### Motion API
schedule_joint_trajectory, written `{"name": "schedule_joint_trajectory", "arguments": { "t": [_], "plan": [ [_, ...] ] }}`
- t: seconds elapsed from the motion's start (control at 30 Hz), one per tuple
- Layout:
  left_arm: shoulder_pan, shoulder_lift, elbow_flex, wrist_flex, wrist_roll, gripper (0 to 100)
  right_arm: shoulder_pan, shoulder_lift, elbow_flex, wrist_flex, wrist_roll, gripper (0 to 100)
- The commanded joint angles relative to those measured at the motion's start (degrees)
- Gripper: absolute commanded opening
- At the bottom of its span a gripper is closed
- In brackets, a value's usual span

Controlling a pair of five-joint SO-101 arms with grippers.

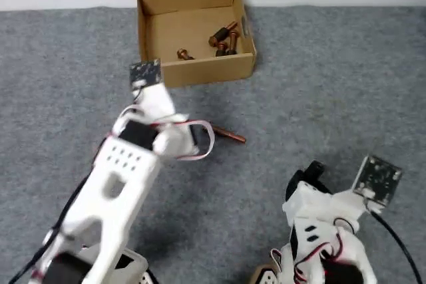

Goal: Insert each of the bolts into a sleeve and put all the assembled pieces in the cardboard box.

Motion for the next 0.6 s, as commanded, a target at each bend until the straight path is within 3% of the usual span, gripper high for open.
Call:
{"name": "schedule_joint_trajectory", "arguments": {
  "t": [0.0, 0.13, 0.57],
  "plan": [
    [2.37, 8.44, -10.07, 1.23, 4.92, 9, 1.10, -1.27, 0.62, -0.31, -0.97, 0.8],
    [3.60, 19.78, -18.95, 2.02, 6.77, 16, 1.89, -0.75, 0.70, -0.04, -1.85, 0.8],
    [3.25, 48.26, -41.36, 2.02, 9.05, 16, 1.54, -0.75, 0.88, 0.04, -1.85, 0.8]
  ]
}}
